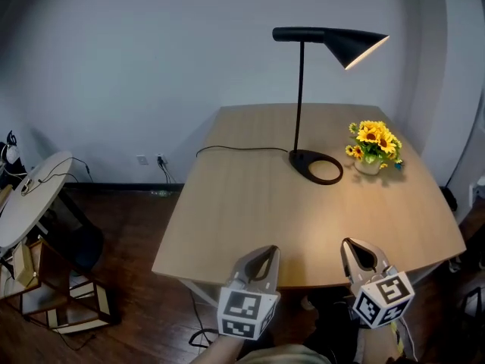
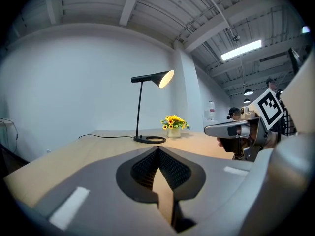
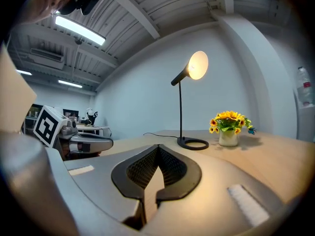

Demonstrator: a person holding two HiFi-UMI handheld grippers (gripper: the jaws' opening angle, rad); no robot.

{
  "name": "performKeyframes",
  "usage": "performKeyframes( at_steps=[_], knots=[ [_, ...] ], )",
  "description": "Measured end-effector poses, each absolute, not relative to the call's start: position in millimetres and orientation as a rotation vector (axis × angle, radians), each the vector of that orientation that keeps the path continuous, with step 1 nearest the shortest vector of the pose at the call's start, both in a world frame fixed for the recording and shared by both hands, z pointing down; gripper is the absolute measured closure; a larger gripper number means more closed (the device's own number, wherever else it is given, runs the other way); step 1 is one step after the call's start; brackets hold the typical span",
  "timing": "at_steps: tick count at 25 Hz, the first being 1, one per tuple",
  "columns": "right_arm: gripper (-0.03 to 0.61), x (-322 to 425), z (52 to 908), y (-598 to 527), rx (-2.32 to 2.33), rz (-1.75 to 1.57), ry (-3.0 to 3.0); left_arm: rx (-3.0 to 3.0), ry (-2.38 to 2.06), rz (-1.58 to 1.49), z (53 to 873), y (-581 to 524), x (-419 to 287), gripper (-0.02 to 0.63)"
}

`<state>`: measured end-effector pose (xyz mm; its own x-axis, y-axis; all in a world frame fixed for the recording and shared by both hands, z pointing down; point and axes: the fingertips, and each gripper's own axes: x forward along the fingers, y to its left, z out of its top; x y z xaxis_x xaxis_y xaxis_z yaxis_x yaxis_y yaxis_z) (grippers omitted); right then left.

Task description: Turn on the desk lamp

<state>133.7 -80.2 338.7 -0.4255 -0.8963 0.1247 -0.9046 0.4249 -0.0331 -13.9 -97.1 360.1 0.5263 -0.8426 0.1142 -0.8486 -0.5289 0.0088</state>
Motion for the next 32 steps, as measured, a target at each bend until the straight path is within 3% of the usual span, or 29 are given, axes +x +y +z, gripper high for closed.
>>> performKeyframes(
  at_steps=[32],
  knots=[
    [0.578,113,394,-24,1.608,0.184,-2.536,2.684,-1.528,0.129,392,-43,-16,0.614]
  ],
)
